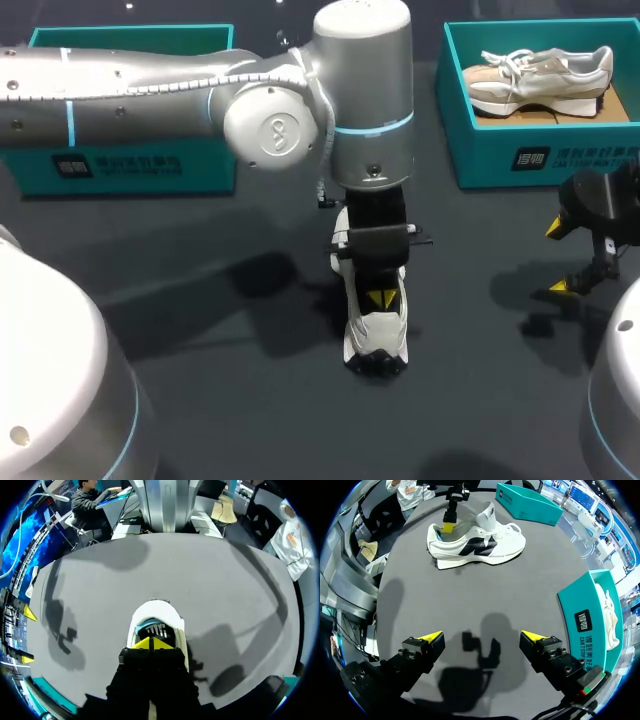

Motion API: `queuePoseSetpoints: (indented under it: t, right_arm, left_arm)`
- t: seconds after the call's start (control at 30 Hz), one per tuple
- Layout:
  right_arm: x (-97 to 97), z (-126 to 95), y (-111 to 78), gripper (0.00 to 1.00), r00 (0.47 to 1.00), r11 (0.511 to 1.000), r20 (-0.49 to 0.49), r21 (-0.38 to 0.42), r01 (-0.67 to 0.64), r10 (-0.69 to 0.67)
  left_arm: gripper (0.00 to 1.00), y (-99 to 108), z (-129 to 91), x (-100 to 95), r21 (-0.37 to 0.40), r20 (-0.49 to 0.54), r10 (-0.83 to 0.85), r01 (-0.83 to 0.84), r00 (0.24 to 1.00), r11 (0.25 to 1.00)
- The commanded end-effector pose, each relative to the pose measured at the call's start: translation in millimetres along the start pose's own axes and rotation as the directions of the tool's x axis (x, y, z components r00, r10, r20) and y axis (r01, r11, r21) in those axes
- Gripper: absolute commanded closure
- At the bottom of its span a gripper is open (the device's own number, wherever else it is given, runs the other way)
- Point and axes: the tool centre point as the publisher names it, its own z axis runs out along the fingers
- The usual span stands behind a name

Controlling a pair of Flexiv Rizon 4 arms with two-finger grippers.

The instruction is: Take the shoe out of the shoebox, open the shoe tongue, remove and reinsert the insole, then place the shoe into the shoebox

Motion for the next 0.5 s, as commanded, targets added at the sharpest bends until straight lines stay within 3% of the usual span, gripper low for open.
queuePoseSetpoints:
  t: [0.03,0.27,0.5]
  right_arm:
    - [1.9,-0.4,0.4,0.00,1.000,1.000,0.003,0.004,-0.001,0.001]
    - [1.9,-0.4,0.4,0.00,1.000,1.000,0.003,0.004,-0.001,0.001]
    - [1.9,-0.4,0.4,0.00,1.000,1.000,0.003,0.004,-0.001,0.001]
  left_arm:
    - [1.00,-5.6,0.5,1.5,0.052,0.007,0.008,-0.009,1.000,0.999]
    - [1.00,-16.7,6.1,-3.5,0.107,-0.001,0.023,-0.023,1.000,0.994]
    - [1.00,-19.0,37.8,-7.4,0.141,-0.028,0.034,-0.030,0.999,0.990]
